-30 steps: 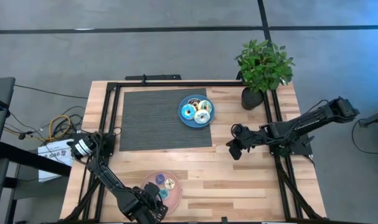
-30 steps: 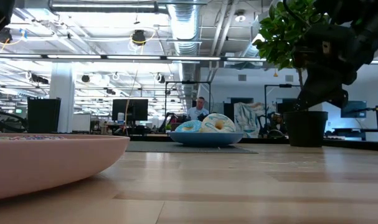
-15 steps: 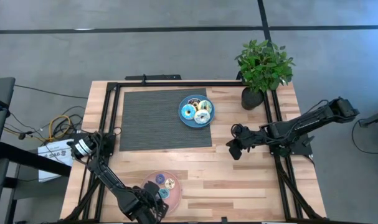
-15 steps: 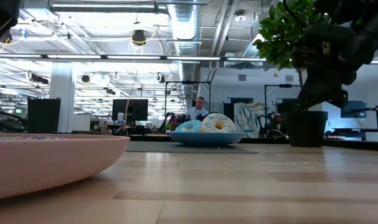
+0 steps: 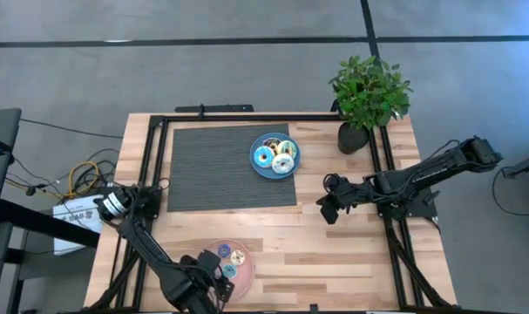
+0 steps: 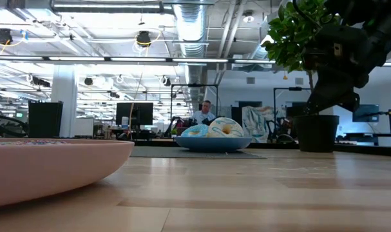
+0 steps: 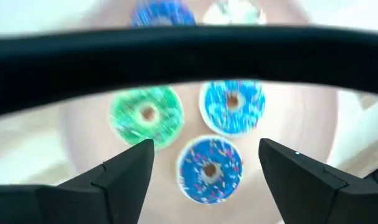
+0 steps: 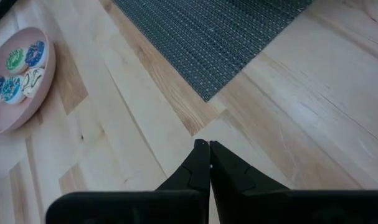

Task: Pick & Place donuts
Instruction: Return to Home Position

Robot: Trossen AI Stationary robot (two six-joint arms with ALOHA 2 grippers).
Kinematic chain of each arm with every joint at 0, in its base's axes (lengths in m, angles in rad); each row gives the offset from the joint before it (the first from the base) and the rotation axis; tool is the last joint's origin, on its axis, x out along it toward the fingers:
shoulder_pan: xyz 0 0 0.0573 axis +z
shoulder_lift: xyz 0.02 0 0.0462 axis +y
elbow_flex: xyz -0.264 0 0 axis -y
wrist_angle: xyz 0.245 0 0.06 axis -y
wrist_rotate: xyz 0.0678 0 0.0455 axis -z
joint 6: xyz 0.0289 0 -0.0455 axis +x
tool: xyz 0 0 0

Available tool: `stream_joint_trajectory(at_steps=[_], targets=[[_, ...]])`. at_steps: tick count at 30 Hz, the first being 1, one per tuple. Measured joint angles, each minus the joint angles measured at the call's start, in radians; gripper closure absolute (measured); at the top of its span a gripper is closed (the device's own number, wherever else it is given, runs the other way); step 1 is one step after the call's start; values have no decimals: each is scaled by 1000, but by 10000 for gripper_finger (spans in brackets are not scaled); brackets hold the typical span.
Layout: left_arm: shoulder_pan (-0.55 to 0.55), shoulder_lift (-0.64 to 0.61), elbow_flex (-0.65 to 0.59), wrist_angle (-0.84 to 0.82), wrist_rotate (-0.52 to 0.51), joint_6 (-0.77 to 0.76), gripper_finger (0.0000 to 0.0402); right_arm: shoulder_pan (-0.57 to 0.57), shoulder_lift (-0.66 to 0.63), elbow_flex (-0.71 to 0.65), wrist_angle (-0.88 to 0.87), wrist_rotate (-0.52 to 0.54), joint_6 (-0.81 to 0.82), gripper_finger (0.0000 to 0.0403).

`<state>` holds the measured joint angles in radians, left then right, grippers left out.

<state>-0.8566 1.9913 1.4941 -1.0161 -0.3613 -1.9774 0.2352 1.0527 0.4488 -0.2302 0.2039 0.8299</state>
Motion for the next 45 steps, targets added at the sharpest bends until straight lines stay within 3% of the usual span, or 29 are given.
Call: stream_joint_trajectory(at_steps=[7,11,14,21,27,31,36,39,45], targets=[[14,-40,193,-400,-143,64,118,0,0,0,0,-1,0,402],[63,-85,233,-467,-298,197,133,0,0,0,0,-1,0,402],[134,-107,233,-425,-357,380,167,0,0,0,0,0,0,402],[323,-110,224,-257,-341,874,286,0,0,0,0,1,-1,402],[424,-118,222,-180,-373,1072,389,0,0,0,0,2,-123,402],[470,-117,221,-90,-364,1208,395,0,0,0,0,3,-233,402],[510,-117,221,144,-343,1422,400,0,0,0,-2,4,-434,402],[542,-117,221,259,-283,1556,401,0,0,0,-8,3,-511,402],[629,-116,221,342,-102,1697,401,0,0,0,-53,-8,-516,402]])
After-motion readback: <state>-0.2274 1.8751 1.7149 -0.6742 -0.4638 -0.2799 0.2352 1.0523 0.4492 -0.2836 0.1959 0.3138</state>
